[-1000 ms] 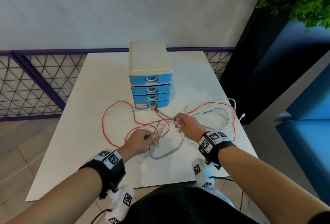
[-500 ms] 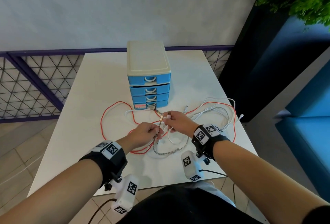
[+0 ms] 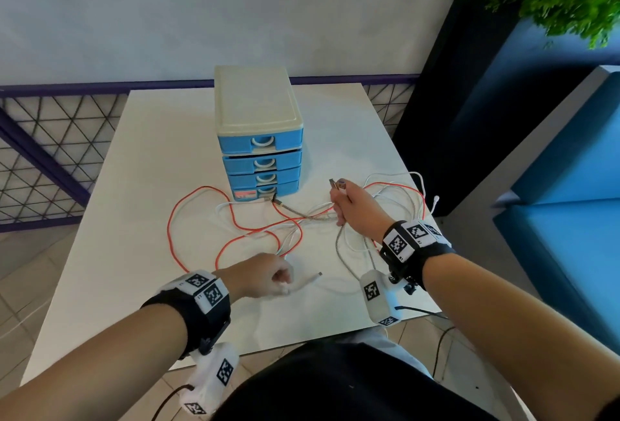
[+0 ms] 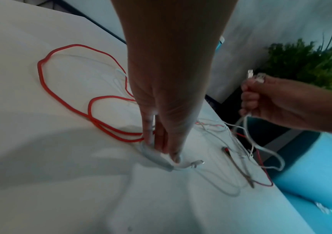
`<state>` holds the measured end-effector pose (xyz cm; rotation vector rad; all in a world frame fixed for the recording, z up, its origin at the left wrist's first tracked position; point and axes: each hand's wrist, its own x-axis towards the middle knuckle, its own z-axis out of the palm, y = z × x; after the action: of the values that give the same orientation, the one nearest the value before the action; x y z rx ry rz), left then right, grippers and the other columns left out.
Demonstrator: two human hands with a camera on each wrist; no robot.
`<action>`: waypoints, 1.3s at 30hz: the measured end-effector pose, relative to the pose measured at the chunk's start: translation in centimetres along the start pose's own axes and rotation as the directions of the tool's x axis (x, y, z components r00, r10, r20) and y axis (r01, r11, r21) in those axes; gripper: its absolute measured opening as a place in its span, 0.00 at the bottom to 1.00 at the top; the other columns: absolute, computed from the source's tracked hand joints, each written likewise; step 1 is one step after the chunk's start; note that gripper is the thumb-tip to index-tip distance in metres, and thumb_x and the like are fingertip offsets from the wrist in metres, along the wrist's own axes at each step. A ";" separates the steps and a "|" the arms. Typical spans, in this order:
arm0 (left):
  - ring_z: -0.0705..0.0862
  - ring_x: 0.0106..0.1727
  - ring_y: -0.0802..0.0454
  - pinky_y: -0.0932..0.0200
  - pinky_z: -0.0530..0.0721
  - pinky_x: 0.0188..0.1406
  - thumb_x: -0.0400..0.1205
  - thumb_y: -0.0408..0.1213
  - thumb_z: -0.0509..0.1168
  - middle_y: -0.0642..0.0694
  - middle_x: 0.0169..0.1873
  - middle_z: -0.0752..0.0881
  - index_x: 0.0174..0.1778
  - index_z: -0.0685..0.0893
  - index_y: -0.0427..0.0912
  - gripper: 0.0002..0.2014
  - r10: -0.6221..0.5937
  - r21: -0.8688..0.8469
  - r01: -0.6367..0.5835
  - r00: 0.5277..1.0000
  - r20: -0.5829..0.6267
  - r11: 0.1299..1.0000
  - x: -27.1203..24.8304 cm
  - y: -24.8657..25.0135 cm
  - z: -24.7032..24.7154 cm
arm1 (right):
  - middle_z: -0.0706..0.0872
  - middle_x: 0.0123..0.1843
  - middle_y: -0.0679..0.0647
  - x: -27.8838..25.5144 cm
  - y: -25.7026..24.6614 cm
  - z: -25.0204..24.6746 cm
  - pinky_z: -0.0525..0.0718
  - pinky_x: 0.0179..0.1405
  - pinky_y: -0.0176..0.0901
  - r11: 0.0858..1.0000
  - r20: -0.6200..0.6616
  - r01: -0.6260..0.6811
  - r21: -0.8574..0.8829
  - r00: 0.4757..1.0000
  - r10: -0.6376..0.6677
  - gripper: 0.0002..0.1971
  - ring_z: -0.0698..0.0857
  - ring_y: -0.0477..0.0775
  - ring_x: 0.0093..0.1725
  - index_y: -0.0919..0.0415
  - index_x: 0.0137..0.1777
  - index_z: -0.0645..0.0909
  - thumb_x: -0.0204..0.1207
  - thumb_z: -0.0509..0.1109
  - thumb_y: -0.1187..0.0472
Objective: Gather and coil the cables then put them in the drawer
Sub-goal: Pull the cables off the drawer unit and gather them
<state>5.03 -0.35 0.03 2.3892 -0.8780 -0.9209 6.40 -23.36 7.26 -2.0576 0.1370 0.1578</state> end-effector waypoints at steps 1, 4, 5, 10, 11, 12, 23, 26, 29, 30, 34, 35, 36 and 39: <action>0.78 0.38 0.58 0.63 0.73 0.37 0.70 0.41 0.72 0.57 0.34 0.79 0.36 0.77 0.55 0.09 0.008 0.041 -0.009 1.000 0.021 0.999 0.1 -0.2 0.5 | 0.73 0.30 0.50 -0.1 0.1 -0.5 0.74 0.28 0.42 1.000 -0.023 -0.001 -0.004 1.000 0.001 0.11 0.71 0.50 0.25 0.57 0.41 0.73 0.84 0.55 0.63; 0.78 0.41 0.52 0.57 0.73 0.36 0.67 0.39 0.70 0.53 0.39 0.79 0.37 0.74 0.50 0.10 0.022 0.235 -0.031 0.999 0.042 0.972 0.1 -0.2 1.3 | 0.71 0.31 0.51 -0.4 0.2 -1.5 0.70 0.24 0.42 0.998 -0.051 0.016 -0.054 0.999 -0.019 0.09 0.66 0.48 0.24 0.59 0.45 0.78 0.83 0.59 0.58; 0.79 0.42 0.52 0.57 0.74 0.36 0.68 0.38 0.69 0.52 0.40 0.80 0.37 0.75 0.48 0.08 0.023 0.270 -0.036 0.998 0.052 0.962 0.1 -0.2 1.3 | 0.71 0.30 0.50 -0.5 0.1 -1.7 0.72 0.26 0.43 0.998 -0.054 0.019 -0.068 0.998 -0.023 0.10 0.67 0.48 0.25 0.60 0.45 0.78 0.83 0.61 0.56; 0.82 0.44 0.51 0.57 0.77 0.41 0.75 0.34 0.62 0.58 0.35 0.79 0.36 0.77 0.49 0.05 -0.036 0.164 0.028 0.998 0.045 0.986 -0.1 0.2 0.6 | 0.69 0.25 0.51 -0.5 0.0 -1.9 0.70 0.18 0.34 0.996 0.018 -0.078 0.033 0.997 0.077 0.15 0.68 0.44 0.16 0.56 0.35 0.79 0.84 0.62 0.56; 0.81 0.43 0.52 0.59 0.76 0.41 0.77 0.33 0.62 0.58 0.35 0.79 0.35 0.76 0.50 0.08 -0.048 0.060 0.048 0.999 0.003 0.997 -0.2 0.5 0.2 | 0.69 0.24 0.52 -0.5 0.1 -1.7 0.69 0.17 0.33 0.989 0.037 -0.117 0.093 0.993 0.114 0.16 0.67 0.43 0.15 0.59 0.36 0.80 0.85 0.61 0.56; 0.79 0.41 0.54 0.62 0.75 0.40 0.80 0.32 0.61 0.57 0.35 0.79 0.35 0.75 0.51 0.10 -0.071 -0.043 0.069 0.996 -0.046 0.997 -0.2 0.9 -0.4 | 0.71 0.23 0.52 -0.4 0.2 -1.5 0.68 0.17 0.33 0.978 0.054 -0.152 0.145 0.988 0.146 0.17 0.68 0.44 0.14 0.61 0.37 0.81 0.86 0.60 0.55; 0.84 0.41 0.54 0.65 0.79 0.42 0.85 0.38 0.60 0.44 0.38 0.88 0.49 0.82 0.41 0.06 -0.319 -0.702 0.030 0.904 -0.286 0.712 -1.3 3.2 -4.6 | 0.88 0.58 0.58 0.1 -1.6 2.7 0.82 0.58 0.47 0.812 0.321 -0.293 0.505 0.937 0.138 0.12 0.88 0.50 0.55 0.60 0.58 0.82 0.85 0.62 0.55; 0.86 0.38 0.55 0.68 0.83 0.36 0.83 0.36 0.65 0.40 0.40 0.87 0.48 0.84 0.38 0.06 -0.336 -0.765 -0.004 0.897 -0.288 0.644 -1.2 3.0 -4.5 | 0.88 0.57 0.59 0.2 -2.6 3.6 0.81 0.61 0.51 0.790 0.320 -0.258 0.557 0.944 0.083 0.14 0.87 0.52 0.57 0.62 0.58 0.82 0.86 0.60 0.54; 0.86 0.42 0.52 0.66 0.85 0.38 0.81 0.37 0.68 0.39 0.42 0.88 0.51 0.86 0.36 0.09 -0.312 -0.780 -0.051 0.899 -0.308 0.624 -1.0 2.9 -4.7 | 0.89 0.47 0.60 0.1 -3.4 3.8 0.87 0.49 0.44 0.784 0.272 -0.215 0.582 0.960 0.062 0.14 0.90 0.53 0.46 0.62 0.46 0.78 0.88 0.55 0.57; 0.86 0.43 0.53 0.66 0.85 0.38 0.81 0.39 0.67 0.41 0.43 0.88 0.50 0.86 0.37 0.09 -0.319 -0.752 -0.042 0.889 -0.328 0.658 -0.9 2.7 -4.7 | 0.88 0.42 0.60 0.0 -3.7 3.8 0.87 0.44 0.43 0.805 0.250 -0.204 0.557 0.966 0.071 0.15 0.89 0.53 0.40 0.61 0.44 0.76 0.88 0.54 0.57; 0.86 0.45 0.47 0.64 0.80 0.40 0.84 0.40 0.60 0.47 0.40 0.87 0.47 0.84 0.36 0.11 -0.309 -0.471 0.094 0.861 -0.404 0.877 -0.9 0.7 -3.6 | 0.74 0.29 0.55 -0.1 -3.6 3.6 0.84 0.38 0.51 0.895 0.128 -0.168 0.412 0.984 0.126 0.14 0.78 0.52 0.25 0.61 0.42 0.72 0.88 0.54 0.56; 0.86 0.47 0.45 0.63 0.79 0.42 0.83 0.40 0.61 0.45 0.41 0.87 0.47 0.84 0.37 0.11 -0.283 -0.376 0.126 0.872 -0.399 0.918 -1.0 -0.1 -3.1 | 0.70 0.27 0.54 -0.1 -3.5 3.4 0.82 0.34 0.50 0.903 0.101 -0.164 0.396 0.986 0.135 0.14 0.73 0.50 0.23 0.60 0.41 0.71 0.87 0.54 0.55; 0.85 0.48 0.46 0.62 0.79 0.45 0.82 0.41 0.62 0.45 0.43 0.87 0.47 0.84 0.38 0.10 -0.260 -0.301 0.148 0.888 -0.379 0.942 -1.1 -0.7 -2.4 | 0.67 0.26 0.52 -0.2 -3.3 3.2 0.79 0.30 0.47 0.908 0.079 -0.164 0.386 0.986 0.145 0.14 0.69 0.48 0.22 0.60 0.41 0.71 0.87 0.55 0.54; 0.84 0.46 0.51 0.60 0.81 0.48 0.80 0.46 0.64 0.48 0.44 0.87 0.47 0.83 0.43 0.10 -0.243 -0.232 0.169 0.908 -0.341 0.958 -0.9 -1.4 -1.2 | 0.64 0.26 0.50 -0.5 -3.2 2.4 0.74 0.26 0.42 0.911 0.057 -0.183 0.370 0.983 0.175 0.14 0.65 0.47 0.22 0.59 0.41 0.69 0.86 0.56 0.53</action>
<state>5.97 1.46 0.45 2.3970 -0.3769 -0.5693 6.34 -19.70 8.94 -1.6591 0.3185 0.2486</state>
